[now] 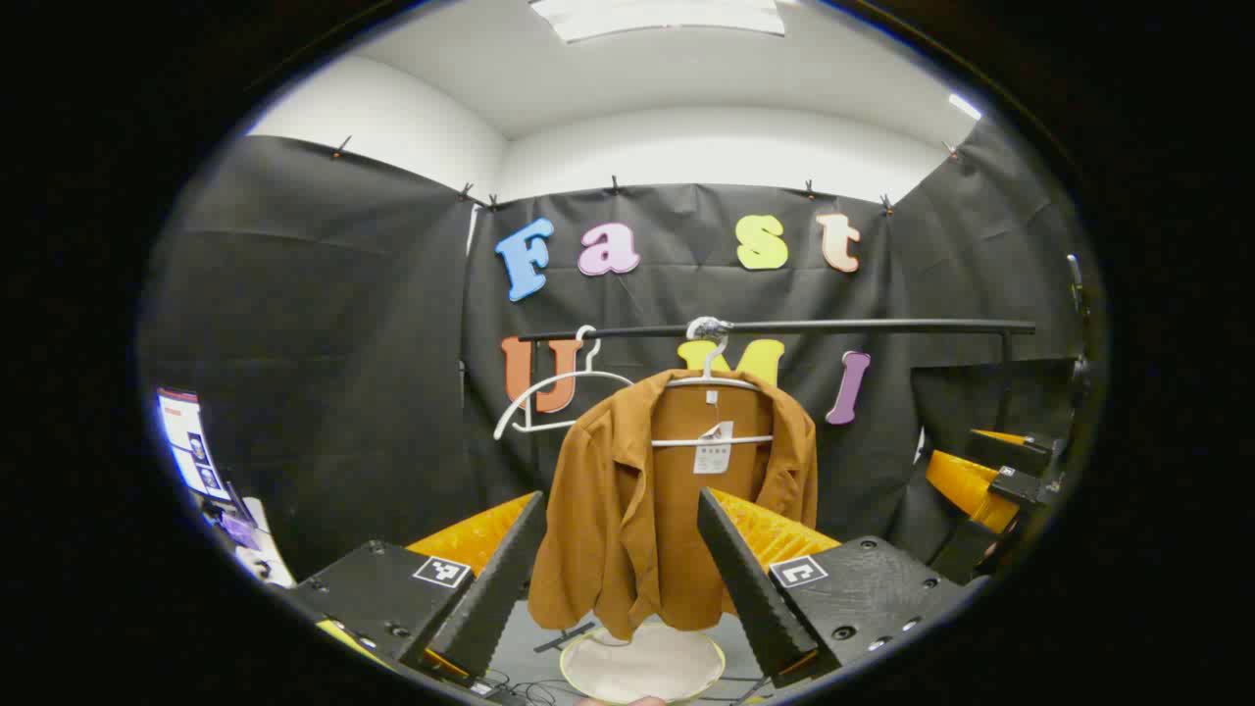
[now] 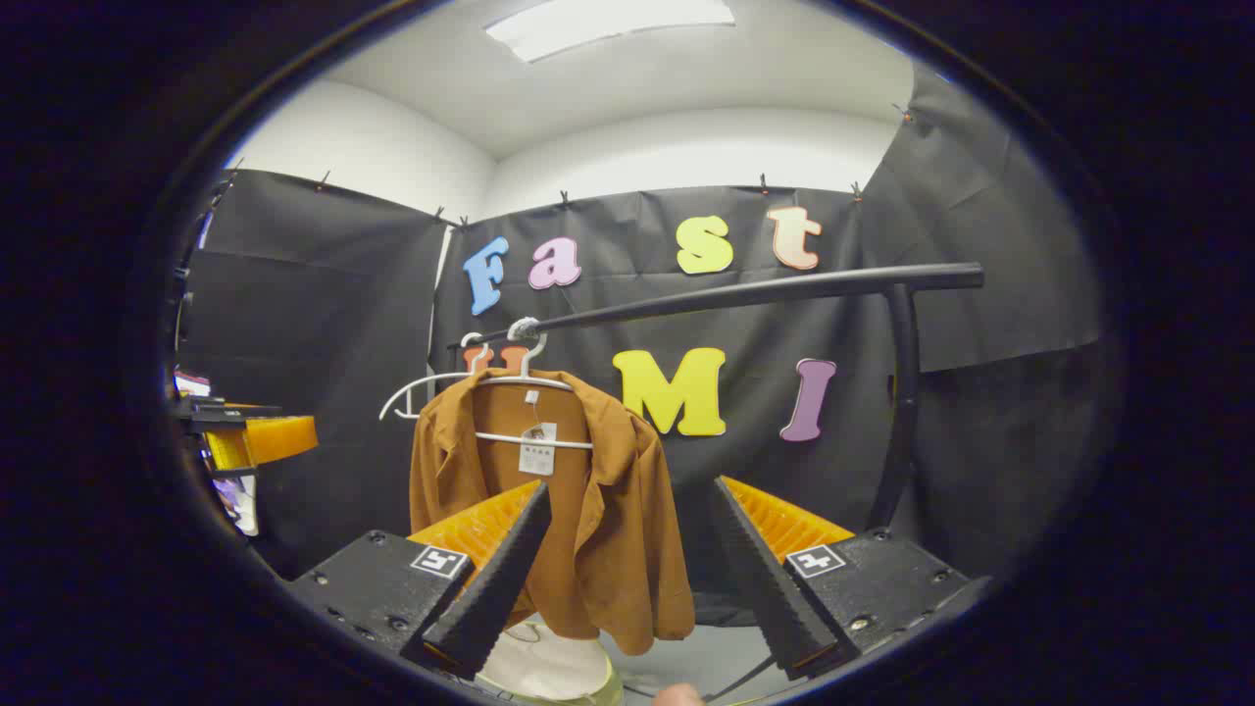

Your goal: Grasp the clothes on the hanger with both hands and then place them into the laundry hamper below.

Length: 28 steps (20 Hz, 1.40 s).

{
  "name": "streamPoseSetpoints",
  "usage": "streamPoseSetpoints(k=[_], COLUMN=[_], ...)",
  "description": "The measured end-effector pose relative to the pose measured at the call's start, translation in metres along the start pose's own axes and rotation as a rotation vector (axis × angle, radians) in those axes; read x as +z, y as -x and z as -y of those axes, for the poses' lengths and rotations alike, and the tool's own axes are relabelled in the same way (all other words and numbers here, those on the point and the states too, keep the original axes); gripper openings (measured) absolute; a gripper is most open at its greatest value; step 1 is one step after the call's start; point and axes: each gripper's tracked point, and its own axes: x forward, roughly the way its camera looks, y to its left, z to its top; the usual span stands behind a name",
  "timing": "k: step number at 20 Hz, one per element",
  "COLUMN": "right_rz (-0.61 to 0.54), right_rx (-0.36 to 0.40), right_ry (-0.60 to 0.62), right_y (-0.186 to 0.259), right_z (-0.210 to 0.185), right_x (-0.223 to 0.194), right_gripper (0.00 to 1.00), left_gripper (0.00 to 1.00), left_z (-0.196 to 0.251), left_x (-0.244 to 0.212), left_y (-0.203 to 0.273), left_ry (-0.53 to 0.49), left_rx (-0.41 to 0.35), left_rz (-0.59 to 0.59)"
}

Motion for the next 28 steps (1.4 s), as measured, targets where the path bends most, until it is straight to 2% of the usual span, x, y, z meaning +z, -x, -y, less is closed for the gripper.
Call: streamPoseSetpoints(k=[2,3,4,5,6,8,9,10,11,12,13,17,18,20,21,24,28], right_rz=[0.005,0.005,0.002,0.000,-0.005,-0.012,-0.015,-0.019,-0.026,-0.029,-0.035,-0.058,-0.067,-0.086,-0.099,-0.126,-0.189], right_rx=[-0.030,-0.039,-0.052,-0.066,-0.079,-0.109,-0.125,-0.140,-0.153,-0.158,-0.162,-0.147,-0.136,-0.121,-0.110,-0.073,-0.036], right_ry=[-0.010,-0.019,-0.021,-0.020,-0.014,-0.002,0.001,0.003,0.005,0.006,0.008,0.017,0.020,0.026,0.021,-0.011,-0.075], right_y=[-0.006,-0.009,-0.013,-0.016,-0.019,-0.023,-0.023,-0.024,-0.024,-0.024,-0.025,-0.030,-0.034,-0.041,-0.044,-0.059,-0.087], right_z=[-0.012,-0.019,-0.025,-0.030,-0.035,-0.043,-0.046,-0.049,-0.052,-0.055,-0.056,-0.051,-0.050,-0.045,-0.044,-0.042,-0.044], right_x=[0.001,0.001,-0.001,-0.002,-0.005,-0.008,-0.010,-0.012,-0.014,-0.015,-0.016,-0.020,-0.024,-0.029,-0.031,-0.041,-0.059], right_gripper=[1.00,1.00,1.00,1.00,1.00,1.00,1.00,1.00,1.00,1.00,1.00,1.00,1.00,1.00,1.00,1.00,1.00], left_gripper=[1.00,0.95,1.00,0.95,1.00,1.00,0.96,1.00,0.96,1.00,0.98,0.96,0.89,1.00,0.95,1.00,0.89], left_z=[-0.011,-0.016,-0.020,-0.024,-0.025,-0.028,-0.031,-0.034,-0.036,-0.038,-0.039,-0.039,-0.034,-0.026,-0.023,-0.012,-0.008], left_x=[-0.003,-0.003,-0.005,-0.005,-0.006,-0.010,-0.014,-0.019,-0.022,-0.023,-0.024,-0.027,-0.027,-0.032,-0.034,-0.039,-0.041], left_y=[-0.007,-0.011,-0.015,-0.018,-0.021,-0.028,-0.032,-0.038,-0.041,-0.045,-0.048,-0.055,-0.055,-0.056,-0.058,-0.063,-0.083], left_ry=[-0.013,-0.018,-0.017,-0.010,-0.003,-0.003,-0.010,-0.017,-0.022,-0.026,-0.027,-0.005,0.003,0.017,0.021,0.015,0.007], left_rx=[-0.024,-0.036,-0.044,-0.057,-0.073,-0.109,-0.123,-0.136,-0.151,-0.166,-0.173,-0.156,-0.148,-0.137,-0.136,-0.135,-0.136], left_rz=[-0.007,-0.008,-0.011,-0.011,-0.012,-0.014,-0.022,-0.032,-0.040,-0.044,-0.049,-0.066,-0.066,-0.080,-0.092,-0.109,-0.125])
